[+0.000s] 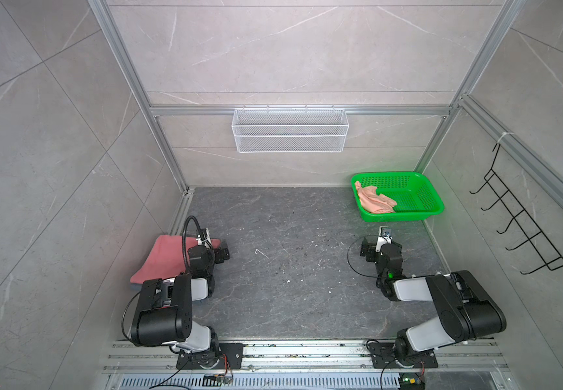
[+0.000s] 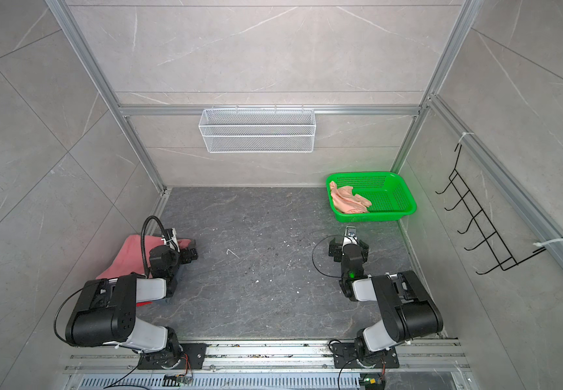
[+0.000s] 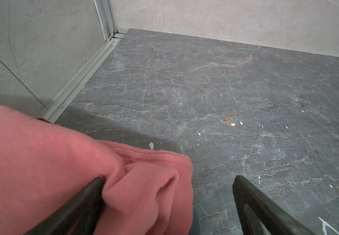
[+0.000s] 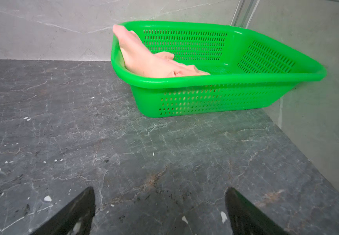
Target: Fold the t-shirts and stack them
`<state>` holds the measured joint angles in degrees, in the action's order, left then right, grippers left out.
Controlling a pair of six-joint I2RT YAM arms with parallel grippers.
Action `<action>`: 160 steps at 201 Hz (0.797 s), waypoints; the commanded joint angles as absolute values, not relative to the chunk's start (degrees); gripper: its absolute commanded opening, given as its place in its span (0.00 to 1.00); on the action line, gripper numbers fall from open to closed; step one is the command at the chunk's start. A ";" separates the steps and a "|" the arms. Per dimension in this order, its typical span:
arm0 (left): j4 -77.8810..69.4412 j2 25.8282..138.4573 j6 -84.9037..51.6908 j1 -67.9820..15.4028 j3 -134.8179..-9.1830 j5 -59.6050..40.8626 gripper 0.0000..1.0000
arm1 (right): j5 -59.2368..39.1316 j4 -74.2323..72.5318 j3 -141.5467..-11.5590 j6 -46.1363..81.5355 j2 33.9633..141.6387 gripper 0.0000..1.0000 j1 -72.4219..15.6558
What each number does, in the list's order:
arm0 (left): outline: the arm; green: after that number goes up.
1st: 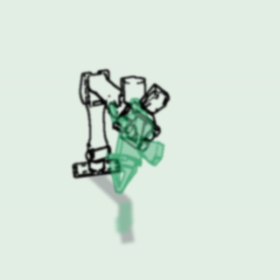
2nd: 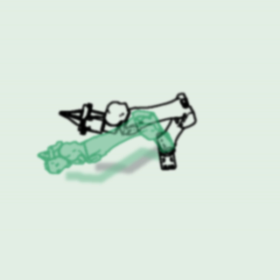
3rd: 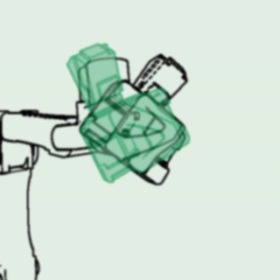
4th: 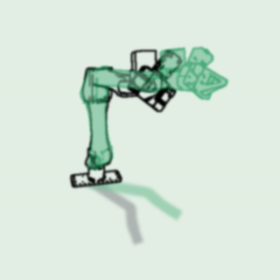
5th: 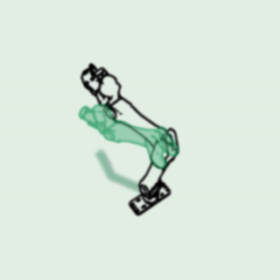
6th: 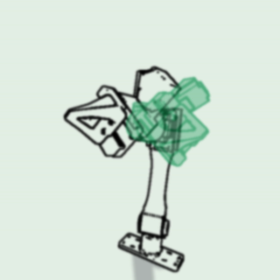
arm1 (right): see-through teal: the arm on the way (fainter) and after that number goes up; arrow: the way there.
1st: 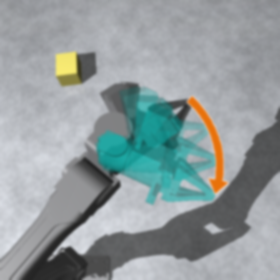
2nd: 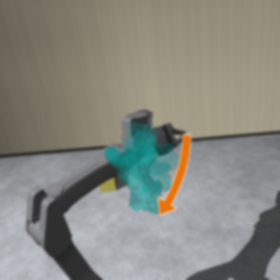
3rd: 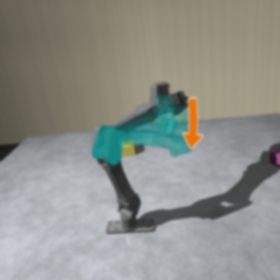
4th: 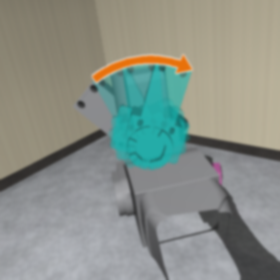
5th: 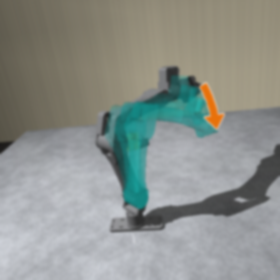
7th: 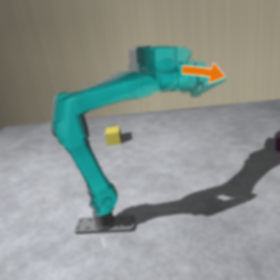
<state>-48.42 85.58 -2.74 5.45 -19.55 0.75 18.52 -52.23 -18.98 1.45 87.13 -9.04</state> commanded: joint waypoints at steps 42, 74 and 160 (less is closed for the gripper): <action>-47.88 86.31 -1.98 4.97 -20.98 1.09 1.00 | 13.88 -51.25 -19.95 3.08 86.93 1.00 -6.70; -47.98 86.31 -1.85 4.79 -20.94 1.40 1.00 | 14.21 -51.59 -19.82 2.56 86.93 1.00 -6.68; -48.16 85.96 -1.41 3.52 -20.73 3.80 1.00 | 14.22 -51.45 -19.93 2.25 86.77 1.00 -6.90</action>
